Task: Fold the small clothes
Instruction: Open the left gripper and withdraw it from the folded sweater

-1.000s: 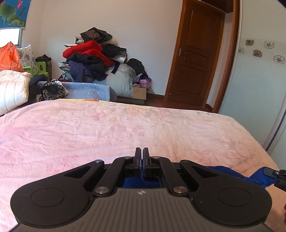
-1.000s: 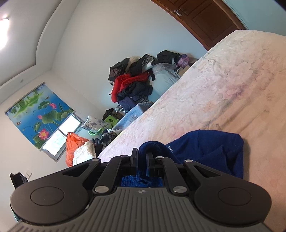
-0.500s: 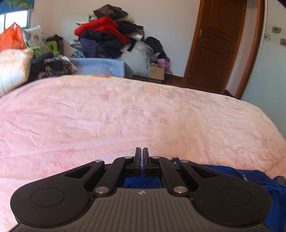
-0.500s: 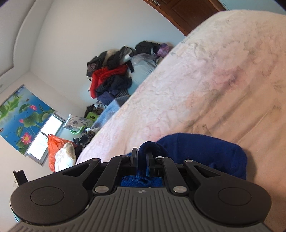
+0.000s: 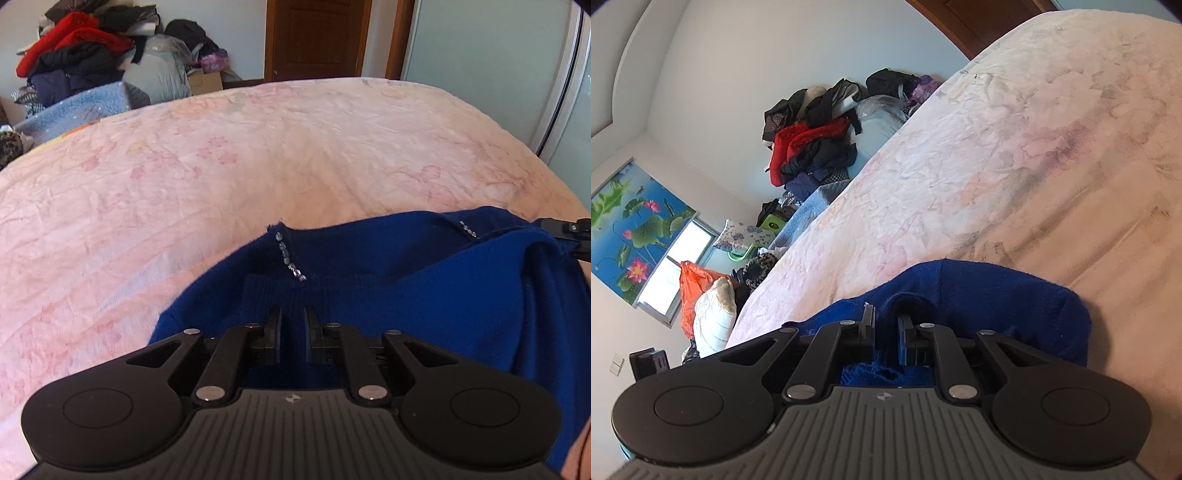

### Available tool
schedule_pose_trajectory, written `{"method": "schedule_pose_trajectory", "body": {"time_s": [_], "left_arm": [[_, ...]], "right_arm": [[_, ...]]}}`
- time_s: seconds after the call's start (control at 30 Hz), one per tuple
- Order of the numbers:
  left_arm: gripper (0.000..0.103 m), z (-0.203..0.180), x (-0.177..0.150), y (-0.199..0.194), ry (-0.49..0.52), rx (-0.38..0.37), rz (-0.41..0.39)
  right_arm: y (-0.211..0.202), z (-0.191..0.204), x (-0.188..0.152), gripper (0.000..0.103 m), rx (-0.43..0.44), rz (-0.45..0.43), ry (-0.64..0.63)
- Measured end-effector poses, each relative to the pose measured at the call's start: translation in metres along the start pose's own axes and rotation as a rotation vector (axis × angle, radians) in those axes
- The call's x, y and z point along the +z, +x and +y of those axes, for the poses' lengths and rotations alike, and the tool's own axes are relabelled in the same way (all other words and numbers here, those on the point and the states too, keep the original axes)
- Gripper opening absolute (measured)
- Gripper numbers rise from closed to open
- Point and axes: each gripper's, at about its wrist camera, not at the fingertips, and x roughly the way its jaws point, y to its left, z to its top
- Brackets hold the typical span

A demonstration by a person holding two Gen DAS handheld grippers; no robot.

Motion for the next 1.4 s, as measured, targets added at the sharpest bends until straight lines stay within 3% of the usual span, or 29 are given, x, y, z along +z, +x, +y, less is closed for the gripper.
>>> {"method": "schedule_pose_trajectory", "body": {"time_s": [0.17, 0.27, 0.4, 0.53, 0.6, 0.63, 0.67, 0.7, 0.77, 0.87, 0.97, 1.07, 1.13, 1.2, 1.23, 1.33, 1.37, 1.4], "left_arm": [[0.011, 0.008, 0.000, -0.003, -0.043, 0.016, -0.053], [0.025, 0.006, -0.001, -0.003, -0.008, 0.056, -0.044], [0.060, 0.010, -0.006, -0.008, -0.020, 0.076, -0.071], [0.063, 0.013, -0.008, 0.001, -0.023, 0.092, -0.047], [0.058, 0.015, -0.007, 0.006, -0.051, 0.079, -0.036], [0.048, 0.015, -0.007, 0.006, -0.070, 0.067, -0.043], [0.026, 0.017, -0.006, 0.006, -0.095, 0.049, -0.043], [0.013, 0.018, -0.005, 0.005, -0.125, 0.036, -0.041], [0.004, 0.016, -0.005, 0.001, -0.132, 0.057, -0.060], [0.004, 0.011, -0.005, -0.011, -0.110, 0.107, -0.113], [0.004, 0.018, 0.002, -0.020, -0.151, 0.132, -0.163], [0.004, 0.020, 0.010, -0.007, -0.166, 0.170, -0.144], [0.004, 0.017, 0.011, 0.004, -0.154, 0.209, -0.114], [0.005, 0.015, 0.008, 0.005, -0.152, 0.223, -0.119], [0.005, 0.015, 0.007, 0.003, -0.156, 0.229, -0.127], [0.005, 0.013, 0.008, -0.002, -0.138, 0.270, -0.149], [0.005, 0.012, 0.010, -0.002, -0.124, 0.307, -0.156], [0.005, 0.011, 0.012, 0.000, -0.115, 0.346, -0.159]], "right_arm": [[0.001, -0.004, 0.000, 0.018, 0.004, 0.011, 0.010], [0.002, -0.007, -0.002, 0.018, 0.004, 0.017, 0.012], [0.001, -0.007, -0.003, 0.018, 0.007, 0.017, 0.015], [0.003, -0.008, -0.003, 0.018, 0.000, 0.020, 0.012], [0.004, -0.009, -0.003, 0.018, -0.001, 0.018, 0.019], [0.004, -0.009, -0.003, 0.018, 0.000, 0.016, 0.021], [0.003, -0.009, -0.003, 0.018, -0.001, 0.012, 0.022], [0.003, -0.008, -0.003, 0.018, -0.003, 0.007, 0.024], [0.001, -0.009, -0.003, 0.018, -0.007, -0.003, 0.029], [-0.006, -0.006, 0.000, 0.016, -0.006, -0.046, 0.040], [-0.011, -0.003, 0.010, 0.013, -0.001, -0.105, 0.052], [-0.002, -0.002, 0.021, 0.013, -0.023, -0.121, 0.050], [0.009, -0.003, 0.025, 0.015, -0.092, -0.107, 0.034], [0.012, -0.001, 0.024, 0.033, -0.209, -0.129, 0.003], [0.008, 0.002, 0.022, 0.035, -0.222, -0.149, -0.010], [-0.001, 0.022, 0.013, 0.037, -0.153, -0.154, -0.142], [0.003, 0.031, 0.010, 0.045, -0.139, -0.105, -0.209], [0.010, 0.039, 0.007, 0.064, -0.135, -0.036, -0.268]]}}
